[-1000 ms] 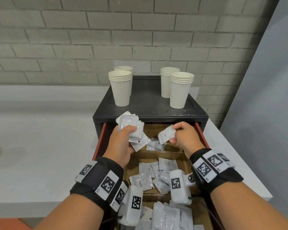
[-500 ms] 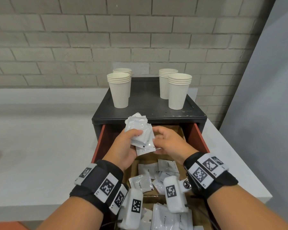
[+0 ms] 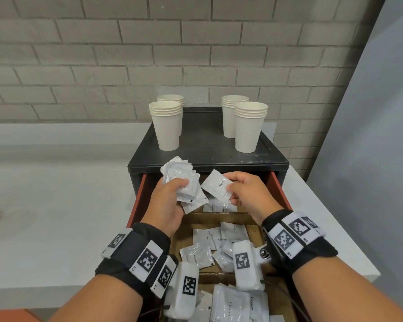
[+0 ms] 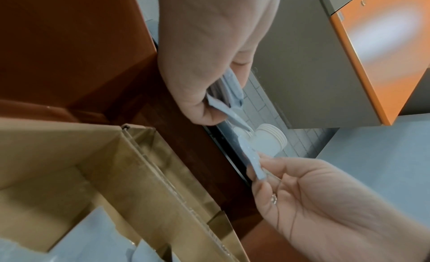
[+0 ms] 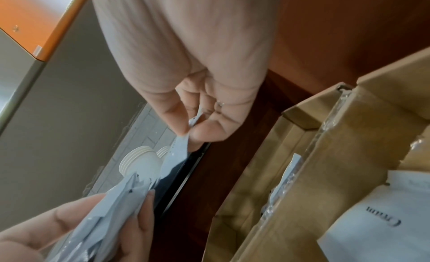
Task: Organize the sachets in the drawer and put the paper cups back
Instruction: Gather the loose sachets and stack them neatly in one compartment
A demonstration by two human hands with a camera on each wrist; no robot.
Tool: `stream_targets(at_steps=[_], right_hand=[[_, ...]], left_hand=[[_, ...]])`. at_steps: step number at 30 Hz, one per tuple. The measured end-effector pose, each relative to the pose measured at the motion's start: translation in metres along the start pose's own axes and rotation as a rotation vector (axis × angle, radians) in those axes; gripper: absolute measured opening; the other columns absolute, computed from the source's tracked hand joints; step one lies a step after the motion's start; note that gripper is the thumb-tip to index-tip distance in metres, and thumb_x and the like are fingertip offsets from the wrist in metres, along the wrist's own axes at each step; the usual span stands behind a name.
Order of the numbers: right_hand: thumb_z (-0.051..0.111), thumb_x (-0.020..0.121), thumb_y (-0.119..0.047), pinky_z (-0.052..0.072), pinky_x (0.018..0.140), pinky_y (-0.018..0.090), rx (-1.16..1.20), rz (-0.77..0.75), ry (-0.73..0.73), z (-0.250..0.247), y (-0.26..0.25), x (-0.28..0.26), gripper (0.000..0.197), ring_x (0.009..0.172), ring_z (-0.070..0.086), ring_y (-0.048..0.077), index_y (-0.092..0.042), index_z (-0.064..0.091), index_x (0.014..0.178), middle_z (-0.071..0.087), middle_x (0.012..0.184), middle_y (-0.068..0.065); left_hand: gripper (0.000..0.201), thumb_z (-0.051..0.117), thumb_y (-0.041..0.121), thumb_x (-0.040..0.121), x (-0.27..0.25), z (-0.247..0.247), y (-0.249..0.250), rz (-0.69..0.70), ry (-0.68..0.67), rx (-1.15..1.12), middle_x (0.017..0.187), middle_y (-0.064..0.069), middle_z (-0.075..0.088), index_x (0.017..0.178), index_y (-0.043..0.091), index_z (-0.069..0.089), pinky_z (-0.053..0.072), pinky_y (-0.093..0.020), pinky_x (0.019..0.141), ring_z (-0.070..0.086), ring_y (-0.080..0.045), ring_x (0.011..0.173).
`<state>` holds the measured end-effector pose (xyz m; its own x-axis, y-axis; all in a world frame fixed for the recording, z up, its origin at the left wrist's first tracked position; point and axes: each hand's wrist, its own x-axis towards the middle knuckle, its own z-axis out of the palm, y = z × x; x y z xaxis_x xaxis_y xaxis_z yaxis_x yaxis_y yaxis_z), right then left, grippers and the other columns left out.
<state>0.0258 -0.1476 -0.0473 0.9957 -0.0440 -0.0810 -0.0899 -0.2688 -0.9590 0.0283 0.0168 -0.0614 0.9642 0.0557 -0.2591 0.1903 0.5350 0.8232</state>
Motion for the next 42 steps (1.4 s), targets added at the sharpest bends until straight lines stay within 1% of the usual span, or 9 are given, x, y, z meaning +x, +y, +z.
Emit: stream_targets(at_steps=[3,5,7,9,13,17,24,31,42], right_hand=[[0.046,0.094,-0.003,0.044,0.058,0.014,-0.008,0.011,-0.018,-0.002,-0.001,0.0,0.025,0.075,0.053,0.009,-0.015,0.065,0.108,0.06,0.111,0.006],[0.047,0.093,-0.005,0.046,0.069,0.019,-0.051,0.014,-0.057,-0.002,-0.001,-0.001,0.022,0.083,0.054,0.008,-0.012,0.068,0.097,0.061,0.099,0.001],[0.051,0.093,-0.01,0.045,0.088,0.026,-0.086,-0.005,-0.079,0.0,-0.001,-0.001,0.02,0.095,0.057,0.013,-0.009,0.069,0.1,0.063,0.098,0.0],[0.052,0.094,-0.02,0.041,0.094,0.027,-0.105,-0.044,-0.107,0.002,-0.002,-0.003,0.026,0.109,0.055,0.015,-0.013,0.063,0.116,0.061,0.11,-0.002],[0.061,0.088,-0.028,0.048,0.089,0.025,-0.056,-0.116,-0.322,0.006,-0.001,-0.008,0.052,0.105,0.057,0.006,-0.031,0.04,0.136,0.058,0.117,-0.006],[0.074,0.078,-0.018,0.047,0.094,0.022,-0.152,-0.234,-0.35,0.014,0.007,-0.005,0.079,0.116,0.051,0.007,-0.028,0.029,0.143,0.048,0.131,-0.009],[0.068,0.082,-0.006,0.053,0.088,0.029,-0.111,-0.256,-0.285,0.013,0.008,-0.001,0.061,0.109,0.058,0.014,-0.023,0.044,0.136,0.058,0.122,-0.002],[0.047,0.096,-0.012,0.053,0.065,0.016,0.026,-0.185,-0.149,0.01,0.007,-0.001,0.029,0.085,0.063,0.008,-0.017,0.062,0.122,0.067,0.103,0.0],[0.047,0.096,-0.012,0.054,0.07,0.029,0.109,-0.12,0.082,0.005,0.003,0.001,0.019,0.083,0.059,0.016,-0.016,0.065,0.092,0.063,0.087,0.001]], left_hand=[[0.024,0.058,0.009,0.089,0.003,-0.003,0.0,0.015,0.015,0.036,0.113,-0.004,0.057,0.096,0.031,0.051,0.049,-0.041,0.096,0.056,-0.025,0.105],[0.031,0.057,0.008,0.089,0.003,-0.004,-0.001,0.021,-0.013,0.046,0.119,-0.007,0.057,0.112,0.028,0.052,0.048,-0.043,0.097,0.057,-0.026,0.108],[0.037,0.056,0.007,0.088,0.002,-0.004,-0.001,0.011,-0.051,0.053,0.121,-0.009,0.058,0.12,0.025,0.051,0.048,-0.045,0.096,0.057,-0.028,0.11],[0.029,0.055,0.004,0.089,0.0,-0.002,0.0,-0.009,-0.094,0.084,0.118,-0.009,0.059,0.107,0.027,0.055,0.049,-0.044,0.095,0.057,-0.028,0.109],[0.037,0.055,0.001,0.088,-0.005,0.002,-0.003,-0.083,-0.263,0.218,0.117,-0.016,0.065,0.121,0.017,0.055,0.053,-0.048,0.089,0.064,-0.032,0.105],[0.039,0.055,0.005,0.09,-0.009,0.005,-0.005,-0.162,-0.32,0.265,0.116,-0.016,0.065,0.127,0.017,0.052,0.057,-0.045,0.077,0.065,-0.031,0.102],[0.03,0.043,0.029,0.097,-0.011,0.007,-0.003,-0.249,-0.305,0.184,0.117,-0.017,0.065,0.121,0.014,0.055,0.055,-0.048,0.075,0.064,-0.032,0.103],[0.029,0.048,0.01,0.096,-0.01,0.007,-0.004,-0.177,-0.29,0.235,0.111,-0.013,0.066,0.121,0.023,0.054,0.056,-0.045,0.075,0.065,-0.028,0.097],[0.034,0.05,-0.002,0.092,-0.01,0.007,-0.003,-0.079,-0.25,0.229,0.113,-0.009,0.066,0.119,0.02,0.052,0.056,-0.043,0.078,0.066,-0.027,0.101]])
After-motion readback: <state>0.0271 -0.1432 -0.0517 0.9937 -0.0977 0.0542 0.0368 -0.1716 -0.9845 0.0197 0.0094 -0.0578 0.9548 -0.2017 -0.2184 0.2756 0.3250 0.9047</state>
